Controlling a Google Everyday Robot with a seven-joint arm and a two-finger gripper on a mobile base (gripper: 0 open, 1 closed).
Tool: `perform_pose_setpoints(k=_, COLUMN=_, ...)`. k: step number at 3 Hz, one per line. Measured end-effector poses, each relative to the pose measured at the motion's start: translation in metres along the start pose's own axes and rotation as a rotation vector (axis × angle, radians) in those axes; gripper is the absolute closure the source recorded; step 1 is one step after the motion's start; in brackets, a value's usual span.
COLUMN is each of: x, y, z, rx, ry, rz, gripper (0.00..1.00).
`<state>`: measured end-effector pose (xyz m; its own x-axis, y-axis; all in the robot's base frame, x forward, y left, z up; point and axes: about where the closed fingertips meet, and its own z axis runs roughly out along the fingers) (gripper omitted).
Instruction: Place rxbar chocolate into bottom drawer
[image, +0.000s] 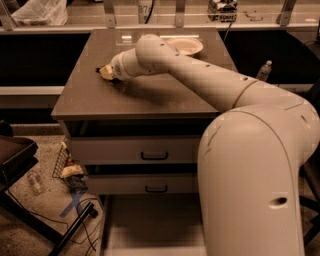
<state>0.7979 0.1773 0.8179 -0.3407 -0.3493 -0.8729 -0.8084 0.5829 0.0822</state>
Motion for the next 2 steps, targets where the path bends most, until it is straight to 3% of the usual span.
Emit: perform_pose_setpoints(k=2, x=-0.0001, y=0.0, z=-0.0001, rx=0.0, ry=0.0, rz=0.0, gripper=1.0)
